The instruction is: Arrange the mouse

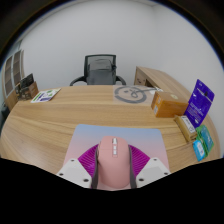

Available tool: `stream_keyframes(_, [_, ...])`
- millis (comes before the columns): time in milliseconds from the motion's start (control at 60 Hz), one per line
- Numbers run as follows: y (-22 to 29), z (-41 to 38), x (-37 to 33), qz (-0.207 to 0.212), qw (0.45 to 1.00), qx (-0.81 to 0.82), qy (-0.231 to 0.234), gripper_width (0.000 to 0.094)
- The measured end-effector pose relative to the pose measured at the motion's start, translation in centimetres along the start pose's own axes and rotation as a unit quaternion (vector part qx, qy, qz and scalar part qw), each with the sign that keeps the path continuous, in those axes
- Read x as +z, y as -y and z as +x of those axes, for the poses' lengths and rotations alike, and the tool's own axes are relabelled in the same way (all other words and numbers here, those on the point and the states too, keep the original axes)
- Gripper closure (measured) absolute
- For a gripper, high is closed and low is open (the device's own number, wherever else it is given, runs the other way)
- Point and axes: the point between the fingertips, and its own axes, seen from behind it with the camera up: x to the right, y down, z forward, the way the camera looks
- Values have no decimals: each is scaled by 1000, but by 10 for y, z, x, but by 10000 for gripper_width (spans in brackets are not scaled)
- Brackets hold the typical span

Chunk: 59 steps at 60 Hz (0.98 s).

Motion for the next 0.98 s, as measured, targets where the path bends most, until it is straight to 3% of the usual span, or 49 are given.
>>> stream_keyframes(133, [-4, -1, 1, 8, 1000, 18, 14, 490])
stream_keyframes(267, [-4, -1, 2, -3, 1000, 11, 11, 395])
stream_keyframes(317, [-7, -1, 1, -14, 1000, 11, 10, 330])
stream_keyframes(383, [-4, 0, -6, -15, 1000, 10, 3, 74])
stream_keyframes(433, [-2, 0, -14, -14, 1000, 11, -5, 117])
stream_keyframes(633, [-6, -18, -83, 2, 998, 38, -50, 103])
stream_keyframes(983, [-55, -127, -198, -2, 994, 97, -58, 103])
